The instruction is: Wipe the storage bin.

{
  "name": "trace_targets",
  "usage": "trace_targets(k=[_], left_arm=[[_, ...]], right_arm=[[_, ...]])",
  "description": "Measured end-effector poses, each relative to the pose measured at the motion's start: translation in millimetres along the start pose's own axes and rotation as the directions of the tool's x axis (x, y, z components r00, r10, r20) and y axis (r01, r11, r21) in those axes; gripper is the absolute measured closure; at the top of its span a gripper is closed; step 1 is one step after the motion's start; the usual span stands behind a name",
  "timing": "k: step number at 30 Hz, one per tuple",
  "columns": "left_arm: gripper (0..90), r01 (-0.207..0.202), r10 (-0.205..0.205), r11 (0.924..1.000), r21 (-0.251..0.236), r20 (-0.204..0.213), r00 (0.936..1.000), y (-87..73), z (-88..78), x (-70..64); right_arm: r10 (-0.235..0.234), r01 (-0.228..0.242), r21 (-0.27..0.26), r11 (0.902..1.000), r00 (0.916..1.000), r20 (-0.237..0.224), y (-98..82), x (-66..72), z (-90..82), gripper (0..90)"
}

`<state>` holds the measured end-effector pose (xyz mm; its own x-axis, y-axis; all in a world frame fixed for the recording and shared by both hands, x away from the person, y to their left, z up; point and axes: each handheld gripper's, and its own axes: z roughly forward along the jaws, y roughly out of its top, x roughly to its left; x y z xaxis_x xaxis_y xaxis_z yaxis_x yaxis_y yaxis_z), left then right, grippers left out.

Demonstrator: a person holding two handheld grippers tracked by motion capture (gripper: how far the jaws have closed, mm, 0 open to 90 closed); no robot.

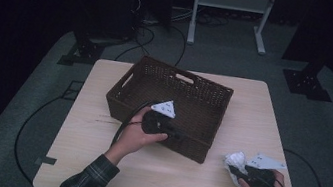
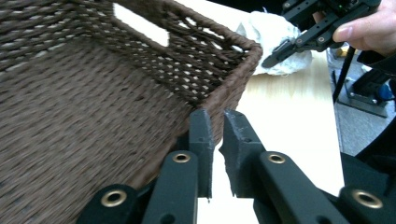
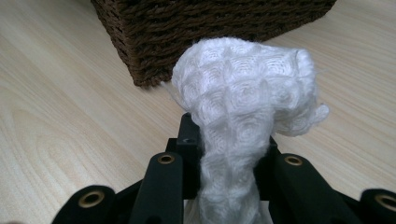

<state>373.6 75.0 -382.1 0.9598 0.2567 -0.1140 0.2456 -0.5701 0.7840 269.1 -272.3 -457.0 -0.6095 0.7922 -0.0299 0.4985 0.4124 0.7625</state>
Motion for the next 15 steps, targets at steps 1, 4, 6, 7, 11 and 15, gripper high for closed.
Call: trace_targets(k=[1, 4, 6, 7, 11, 15], left_arm=[[77.8, 0.006, -0.006, 1.0, -0.007, -0.01, 0.9999, -1.2, -4.4, 1.6], [74.7, 0.016, -0.017, 0.9998, -0.015, -0.038, 0.9991, -5.6, -18.9, 8.2], [71.6, 0.035, -0.037, 0.9992, -0.019, -0.067, 0.9971, -11.7, -32.4, 15.7], [69.9, 0.035, -0.037, 0.9992, -0.019, -0.067, 0.9971, -11.7, -32.4, 15.7], [60.0, 0.046, -0.048, 0.9987, -0.022, -0.12, 0.9916, -20.8, -50.8, 26.7], [54.8, 0.08, -0.087, 0.9958, -0.045, -0.178, 0.9801, -33.8, -72.5, 41.7]], right_arm=[[0.0, 0.0, 0.001, 1.0, 1.0, 0.0, 0.0, 0.1, 0.1, 71.6], [0.001, -0.001, 0.002, 1.0, 1.0, 0.001, 0.1, 0.3, 0.7, 71.6], [0.003, -0.003, 0.005, 1.0, 1.0, 0.0, 0.2, 0.7, 1.4, 71.6], [0.003, -0.003, 0.005, 1.0, 1.0, 0.0, 0.2, 0.7, 1.4, 71.6], [0.002, -0.002, 0.007, 1.0, 1.0, 0.001, 0.1, 0.8, 1.8, 71.6], [0.008, -0.008, 0.005, 1.0, 1.0, 0.002, -0.3, 0.2, 1.6, 71.6]])
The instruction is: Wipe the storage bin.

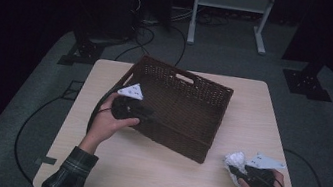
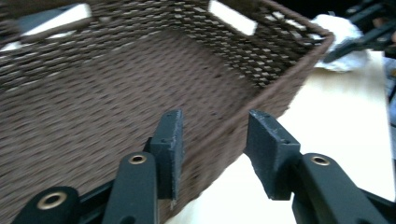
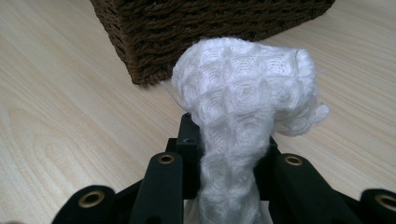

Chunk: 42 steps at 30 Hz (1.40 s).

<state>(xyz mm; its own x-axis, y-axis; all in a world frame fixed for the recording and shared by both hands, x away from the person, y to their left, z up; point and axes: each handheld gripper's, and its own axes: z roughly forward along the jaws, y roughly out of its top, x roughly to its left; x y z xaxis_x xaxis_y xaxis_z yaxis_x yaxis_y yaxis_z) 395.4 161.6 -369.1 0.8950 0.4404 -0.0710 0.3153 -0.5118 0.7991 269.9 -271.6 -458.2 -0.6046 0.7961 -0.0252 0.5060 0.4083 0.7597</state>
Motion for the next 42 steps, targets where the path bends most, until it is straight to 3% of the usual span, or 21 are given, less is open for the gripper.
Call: trace_targets(k=[6, 10, 15, 21, 30, 42], left_arm=[[47.7, 0.032, -0.033, 0.9992, -0.022, -0.042, 0.9985, -10.0, -12.5, 16.5], [41.6, 0.046, -0.047, 0.9988, -0.016, -0.093, 0.9946, -18.9, -24.0, 29.5], [39.1, 0.066, -0.068, 0.9976, -0.023, -0.116, 0.9909, -28.1, -34.2, 42.2], [35.4, 0.076, -0.075, 0.9971, 0.002, -0.131, 0.9886, -36.4, -32.8, 52.5], [35.5, 0.036, -0.028, 0.9979, 0.053, -0.144, 0.9891, -38.2, -26.4, 49.8], [41.9, 0.016, -0.008, 0.9965, 0.082, -0.092, 0.9957, -39.1, -24.7, 35.8]], right_arm=[[-0.002, 0.002, -0.001, 1.0, 1.0, 0.001, 0.4, -0.9, 0.2, 71.6], [-0.001, 0.001, 0.0, 1.0, 1.0, -0.002, 1.0, -1.5, 0.3, 71.6], [-0.005, 0.005, -0.003, 1.0, 1.0, -0.004, 2.7, -2.7, 1.3, 71.6], [-0.003, 0.003, -0.004, 1.0, 0.9999, -0.01, 3.7, -4.3, 2.9, 71.6], [-0.006, 0.006, -0.002, 1.0, 0.9999, -0.013, 4.0, -4.7, 3.9, 71.6], [-0.001, 0.001, -0.006, 1.0, 0.9999, -0.011, 3.0, -5.2, 1.9, 71.6]])
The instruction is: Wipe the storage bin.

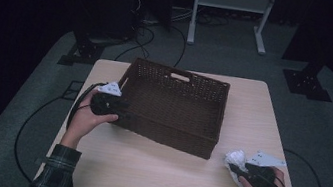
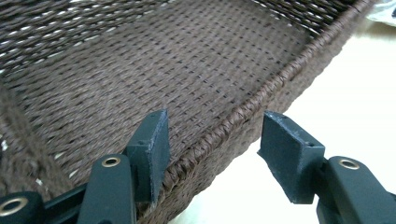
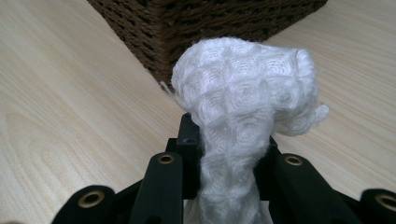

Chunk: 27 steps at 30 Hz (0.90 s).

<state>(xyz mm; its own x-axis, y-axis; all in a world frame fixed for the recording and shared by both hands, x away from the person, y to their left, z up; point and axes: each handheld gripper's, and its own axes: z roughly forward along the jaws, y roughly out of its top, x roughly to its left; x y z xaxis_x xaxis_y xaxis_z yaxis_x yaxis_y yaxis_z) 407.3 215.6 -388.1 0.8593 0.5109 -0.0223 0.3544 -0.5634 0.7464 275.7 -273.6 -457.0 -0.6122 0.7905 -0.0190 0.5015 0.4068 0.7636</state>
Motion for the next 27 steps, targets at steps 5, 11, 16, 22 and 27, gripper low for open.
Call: trace_targets(k=[5, 11, 16, 22, 27], left_arm=[[43.7, -0.024, 0.023, 0.9993, 0.029, 0.037, 0.999, 2.4, 4.4, -8.1], [47.7, -0.051, 0.044, 0.9969, 0.06, 0.109, 0.9931, 6.9, 12.1, -18.3], [50.4, -0.072, 0.061, 0.9955, 0.061, 0.164, 0.9846, 13.9, 19.6, -27.8], [55.5, -0.076, 0.063, 0.9951, 0.063, 0.187, 0.9803, 18.1, 25.2, -34.8], [62.4, -0.092, 0.071, 0.9928, 0.077, 0.247, 0.9663, 23.2, 30.1, -44.7]], right_arm=[[-0.002, 0.002, 0.002, 1.0, 1.0, -0.003, 0.2, 0.4, 0.6, 71.5], [-0.003, 0.003, 0.002, 1.0, 1.0, -0.004, 0.4, 0.3, 0.9, 71.5], [-0.004, 0.004, 0.0, 1.0, 1.0, -0.004, 0.5, 0.3, 0.7, 71.5], [-0.003, 0.003, 0.0, 1.0, 1.0, -0.003, 0.2, 0.3, 0.2, 71.5], [-0.002, 0.002, 0.0, 1.0, 1.0, -0.004, 0.1, 0.9, 0.1, 71.5]])
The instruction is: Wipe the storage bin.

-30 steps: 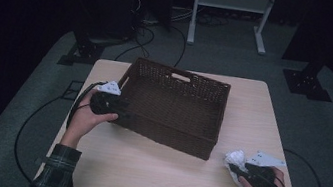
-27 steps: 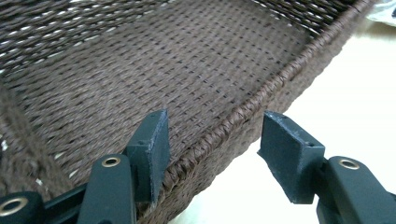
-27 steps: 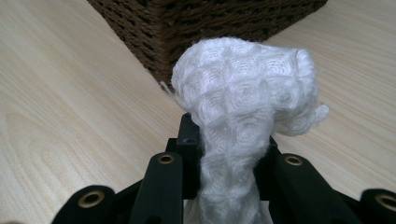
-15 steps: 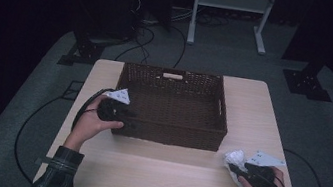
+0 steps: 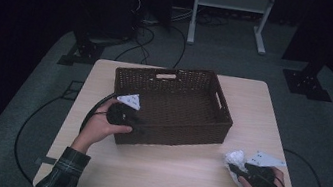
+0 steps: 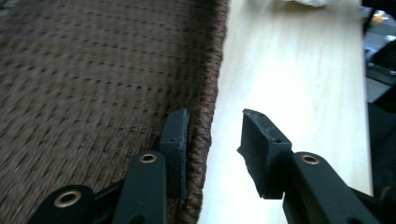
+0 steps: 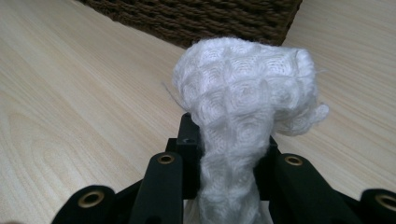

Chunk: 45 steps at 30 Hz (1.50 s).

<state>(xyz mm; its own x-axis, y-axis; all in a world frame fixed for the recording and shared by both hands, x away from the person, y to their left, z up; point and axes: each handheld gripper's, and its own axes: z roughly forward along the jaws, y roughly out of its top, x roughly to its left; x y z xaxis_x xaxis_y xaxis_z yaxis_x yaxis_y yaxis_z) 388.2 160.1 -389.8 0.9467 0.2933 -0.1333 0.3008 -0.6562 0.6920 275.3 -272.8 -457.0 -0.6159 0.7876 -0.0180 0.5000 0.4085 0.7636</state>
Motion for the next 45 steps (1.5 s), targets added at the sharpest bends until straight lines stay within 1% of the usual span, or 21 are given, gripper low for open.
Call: trace_targets(k=[1, 2, 4, 12, 13, 14, 15, 16, 19, 21, 23, 24, 25, 36, 38, 40, 41, 42, 43, 44, 45], left_arm=[[63.5, 0.0, 0.0, 1.0, 0.0, 0.0, 1.0, 0.0, 0.0, 0.0], [64.8, -0.006, 0.006, 1.0, 0.003, 0.024, 0.9997, 2.8, 3.6, -3.4], [66.3, -0.014, 0.014, 0.9998, 0.01, 0.041, 0.9991, 6.0, 7.0, -7.3], [68.3, -0.04, 0.038, 0.999, 0.019, 0.082, 0.9959, 14.8, 17.0, -18.7], [68.3, -0.045, 0.042, 0.9988, 0.021, 0.097, 0.9943, 16.7, 19.1, -22.3], [68.3, -0.045, 0.042, 0.9988, 0.021, 0.097, 0.9943, 16.7, 19.1, -22.3], [69.0, -0.052, 0.05, 0.9985, 0.017, 0.122, 0.9912, 18.9, 21.0, -26.3], [69.2, -0.052, 0.05, 0.9985, 0.017, 0.122, 0.9912, 18.9, 21.0, -26.3], [69.2, -0.068, 0.065, 0.9976, 0.011, 0.152, 0.9862, 23.3, 25.5, -32.4], [69.0, -0.071, 0.068, 0.9974, 0.014, 0.153, 0.9859, 24.6, 26.8, -34.0], [68.0, -0.092, 0.086, 0.995, 0.039, 0.14, 0.9864, 30.5, 29.2, -39.9], [67.7, -0.092, 0.086, 0.995, 0.039, 0.14, 0.9864, 30.5, 29.2, -39.9], [67.2, -0.107, 0.1, 0.9929, 0.051, 0.14, 0.9852, 33.9, 31.4, -42.2], [60.2, -0.128, 0.12, 0.9909, 0.042, 0.154, 0.9808, 46.8, 43.4, -41.8], [57.3, -0.134, 0.133, 0.991, -0.007, 0.138, 0.9815, 51.8, 42.4, -38.0], [55.4, -0.137, 0.139, 0.9903, -0.02, 0.127, 0.9822, 54.0, 41.4, -36.6], [54.9, -0.145, 0.149, 0.9885, -0.041, 0.104, 0.9834, 57.5, 40.7, -33.0], [54.0, -0.145, 0.149, 0.9885, -0.041, 0.104, 0.9834, 57.5, 40.7, -33.0], [54.0, -0.152, 0.157, 0.9865, -0.062, 0.098, 0.9827, 58.3, 41.7, -30.0], [52.4, -0.146, 0.155, 0.9855, -0.085, 0.105, 0.9823, 58.5, 45.3, -26.3], [51.8, -0.146, 0.155, 0.9855, -0.085, 0.105, 0.9823, 58.5, 45.3, -26.3]], right_arm=[[0.0, 0.0, 0.0, 1.0, 1.0, 0.0, 0.0, 0.0, 0.0, 71.5], [-0.001, 0.001, 0.001, 1.0, 1.0, 0.001, -0.3, 0.1, -0.1, 71.5], [-0.001, 0.001, 0.001, 1.0, 1.0, 0.0, -0.5, 0.2, -0.4, 71.5], [0.001, -0.001, 0.001, 1.0, 1.0, 0.001, -1.3, 0.1, -1.3, 71.5], [0.001, -0.001, 0.001, 1.0, 1.0, 0.0, -1.3, 0.2, -1.4, 71.5], [0.002, -0.002, 0.001, 1.0, 1.0, 0.0, -1.3, 0.2, -1.4, 71.4], [0.001, -0.001, 0.001, 1.0, 1.0, 0.0, -1.3, 0.2, -1.4, 71.5], [0.001, -0.001, 0.001, 1.0, 1.0, 0.0, -1.3, 0.2, -1.4, 71.5], [0.001, -0.001, 0.001, 1.0, 1.0, 0.001, -1.2, 0.3, -1.5, 71.5], [0.0, 0.0, 0.003, 1.0, 1.0, 0.001, -1.1, 0.4, -1.7, 71.5], [-0.001, 0.001, 0.003, 1.0, 1.0, 0.001, -1.2, 0.5, -1.9, 71.5], [-0.001, 0.001, 0.003, 1.0, 1.0, 0.001, -1.2, 0.5, -1.9, 71.5], [0.001, -0.001, 0.002, 1.0, 1.0, 0.001, -1.3, 0.5, -2.0, 71.5], [0.004, -0.004, 0.002, 1.0, 1.0, 0.003, -2.1, 1.2, -2.0, 71.4], [0.006, -0.006, 0.004, 1.0, 1.0, 0.004, -2.6, 1.2, -2.4, 71.4], [0.007, -0.007, 0.004, 1.0, 1.0, 0.005, -2.8, 1.1, -2.6, 71.4], [0.01, -0.01, 0.003, 0.9999, 0.9999, 0.004, -3.1, 1.0, -3.0, 71.4], [0.01, -0.01, 0.003, 0.9999, 0.9999, 0.004, -3.1, 1.0, -3.0, 71.4], [0.008, -0.008, 0.003, 1.0, 1.0, 0.004, -3.3, 0.9, -3.1, 71.4], [0.004, -0.004, 0.002, 1.0, 1.0, 0.005, -3.7, 0.8, -3.1, 71.4], [0.004, -0.004, 0.002, 1.0, 1.0, 0.005, -3.7, 0.8, -3.1, 71.4]])
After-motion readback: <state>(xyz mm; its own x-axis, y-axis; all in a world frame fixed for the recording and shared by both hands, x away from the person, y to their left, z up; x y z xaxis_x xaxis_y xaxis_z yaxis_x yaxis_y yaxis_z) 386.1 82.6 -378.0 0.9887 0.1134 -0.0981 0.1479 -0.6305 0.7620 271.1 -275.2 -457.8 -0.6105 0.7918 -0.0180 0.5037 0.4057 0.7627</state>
